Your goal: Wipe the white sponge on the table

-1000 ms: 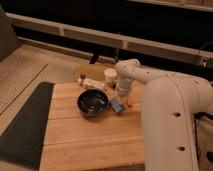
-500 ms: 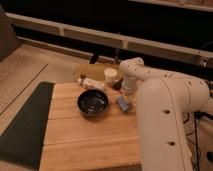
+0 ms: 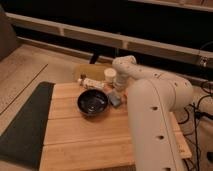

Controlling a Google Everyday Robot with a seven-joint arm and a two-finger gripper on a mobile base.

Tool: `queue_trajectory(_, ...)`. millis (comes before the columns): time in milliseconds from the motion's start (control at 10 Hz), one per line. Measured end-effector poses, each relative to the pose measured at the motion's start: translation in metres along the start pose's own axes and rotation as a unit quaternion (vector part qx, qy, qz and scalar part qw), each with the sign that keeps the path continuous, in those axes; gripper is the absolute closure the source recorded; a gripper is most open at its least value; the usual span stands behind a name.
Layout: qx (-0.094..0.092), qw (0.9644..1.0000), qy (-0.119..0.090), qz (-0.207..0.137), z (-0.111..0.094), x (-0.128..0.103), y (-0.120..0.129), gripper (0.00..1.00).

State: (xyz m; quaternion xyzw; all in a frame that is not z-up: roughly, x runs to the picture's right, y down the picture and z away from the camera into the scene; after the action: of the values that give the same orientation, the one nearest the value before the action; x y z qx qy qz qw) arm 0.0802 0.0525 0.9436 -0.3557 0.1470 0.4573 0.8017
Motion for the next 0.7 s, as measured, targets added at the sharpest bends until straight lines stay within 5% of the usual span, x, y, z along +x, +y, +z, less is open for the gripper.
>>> queue_trajectory(300, -0.023, 0.9997, 0.009, -0.005, -0.004, 0.009, 0.019, 0.91)
queue_trajectory(700, -0.009, 0.9956, 0.091, 0.023, -0.004, 0.071, -0.007, 0.91)
